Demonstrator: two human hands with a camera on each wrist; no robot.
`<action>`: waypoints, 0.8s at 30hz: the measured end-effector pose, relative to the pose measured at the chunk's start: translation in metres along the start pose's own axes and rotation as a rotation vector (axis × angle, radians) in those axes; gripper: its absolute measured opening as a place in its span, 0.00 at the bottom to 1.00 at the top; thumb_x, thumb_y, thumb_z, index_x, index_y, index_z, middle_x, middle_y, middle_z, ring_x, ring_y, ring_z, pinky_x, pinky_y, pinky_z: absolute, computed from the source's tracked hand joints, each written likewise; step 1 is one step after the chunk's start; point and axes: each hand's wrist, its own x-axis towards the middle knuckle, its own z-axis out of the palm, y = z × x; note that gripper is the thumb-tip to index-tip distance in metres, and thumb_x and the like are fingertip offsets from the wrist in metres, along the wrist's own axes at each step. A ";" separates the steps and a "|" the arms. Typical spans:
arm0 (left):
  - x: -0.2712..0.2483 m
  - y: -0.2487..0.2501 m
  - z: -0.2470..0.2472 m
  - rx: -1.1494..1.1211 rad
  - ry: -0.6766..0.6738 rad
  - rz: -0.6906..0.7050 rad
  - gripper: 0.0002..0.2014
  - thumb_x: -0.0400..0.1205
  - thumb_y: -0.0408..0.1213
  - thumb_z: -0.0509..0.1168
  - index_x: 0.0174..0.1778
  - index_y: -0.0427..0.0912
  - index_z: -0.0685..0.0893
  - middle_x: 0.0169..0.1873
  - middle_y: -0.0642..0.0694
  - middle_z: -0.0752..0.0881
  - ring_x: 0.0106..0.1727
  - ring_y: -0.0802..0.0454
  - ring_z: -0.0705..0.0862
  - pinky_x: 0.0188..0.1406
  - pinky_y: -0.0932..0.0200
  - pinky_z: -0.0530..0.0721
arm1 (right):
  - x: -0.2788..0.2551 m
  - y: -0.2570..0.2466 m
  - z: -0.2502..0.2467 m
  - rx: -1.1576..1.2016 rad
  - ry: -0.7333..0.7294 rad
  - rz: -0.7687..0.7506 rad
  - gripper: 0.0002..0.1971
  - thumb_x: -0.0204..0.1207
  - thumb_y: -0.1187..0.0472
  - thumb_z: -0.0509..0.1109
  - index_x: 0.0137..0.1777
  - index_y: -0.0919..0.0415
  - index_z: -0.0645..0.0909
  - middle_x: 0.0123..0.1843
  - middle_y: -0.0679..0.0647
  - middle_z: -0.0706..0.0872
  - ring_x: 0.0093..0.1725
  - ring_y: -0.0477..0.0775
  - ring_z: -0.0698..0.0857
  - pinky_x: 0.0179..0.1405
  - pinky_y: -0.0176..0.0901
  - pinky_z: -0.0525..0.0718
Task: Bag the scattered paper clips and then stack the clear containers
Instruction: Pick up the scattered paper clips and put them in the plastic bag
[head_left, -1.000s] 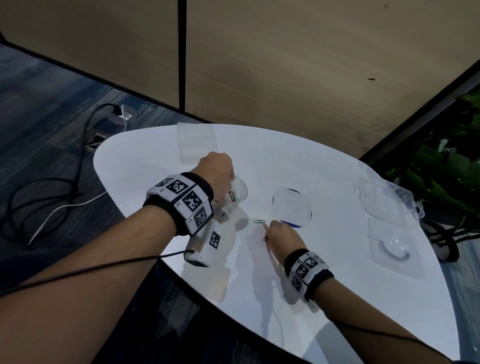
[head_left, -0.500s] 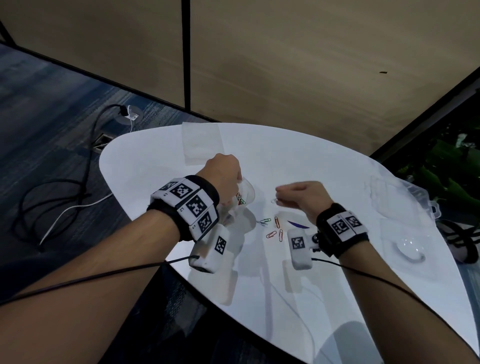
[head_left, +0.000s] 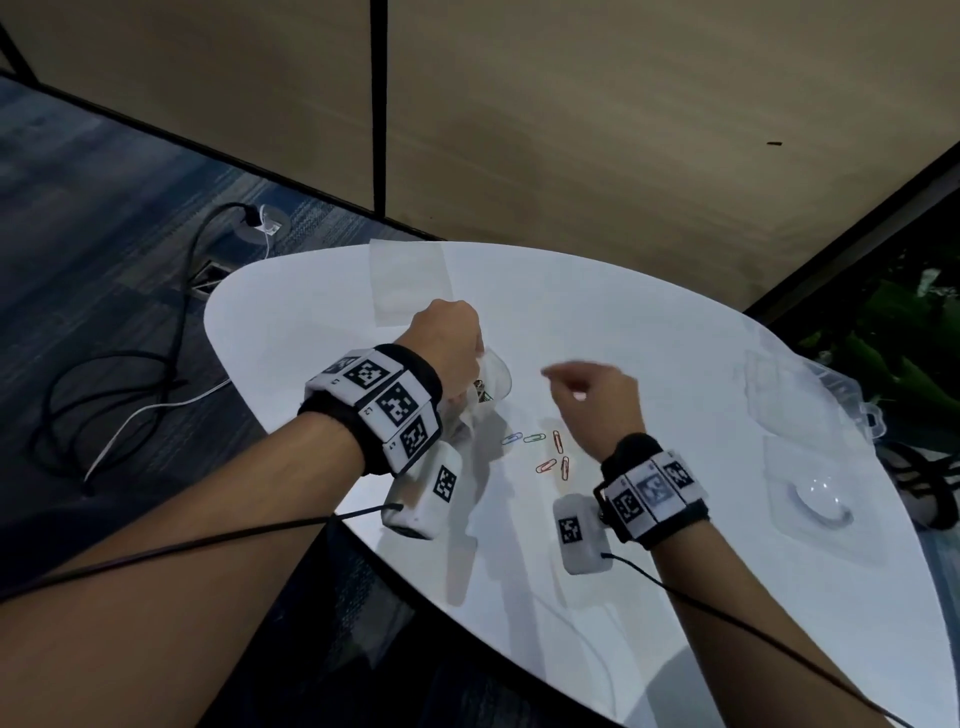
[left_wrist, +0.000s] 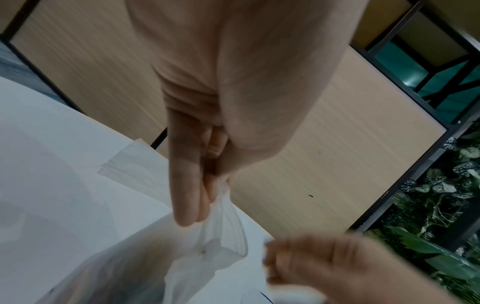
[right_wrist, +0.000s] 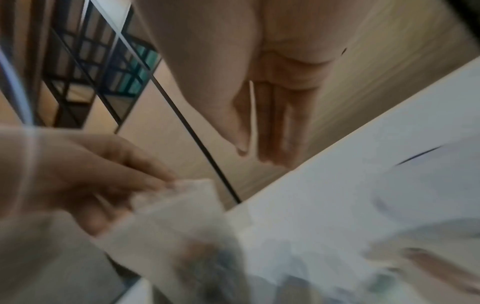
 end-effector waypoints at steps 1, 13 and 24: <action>0.000 0.000 -0.001 0.000 -0.005 0.005 0.14 0.83 0.25 0.61 0.61 0.37 0.87 0.52 0.37 0.90 0.51 0.39 0.91 0.56 0.48 0.91 | -0.005 0.015 0.005 -0.168 -0.095 0.075 0.14 0.81 0.62 0.66 0.64 0.55 0.85 0.62 0.53 0.89 0.61 0.54 0.87 0.66 0.43 0.81; -0.005 0.002 -0.004 0.009 -0.032 0.013 0.15 0.78 0.22 0.67 0.60 0.35 0.87 0.51 0.35 0.91 0.52 0.38 0.91 0.58 0.47 0.90 | -0.068 0.048 0.065 -0.838 -0.514 -0.310 0.35 0.81 0.78 0.54 0.85 0.68 0.44 0.86 0.70 0.45 0.85 0.71 0.53 0.78 0.56 0.70; -0.009 0.000 -0.005 -0.001 -0.016 0.022 0.13 0.81 0.25 0.63 0.60 0.33 0.87 0.50 0.34 0.91 0.53 0.37 0.91 0.58 0.46 0.90 | -0.056 0.069 0.029 -0.779 -0.577 -0.314 0.14 0.80 0.62 0.61 0.56 0.67 0.85 0.62 0.61 0.84 0.53 0.64 0.85 0.48 0.53 0.85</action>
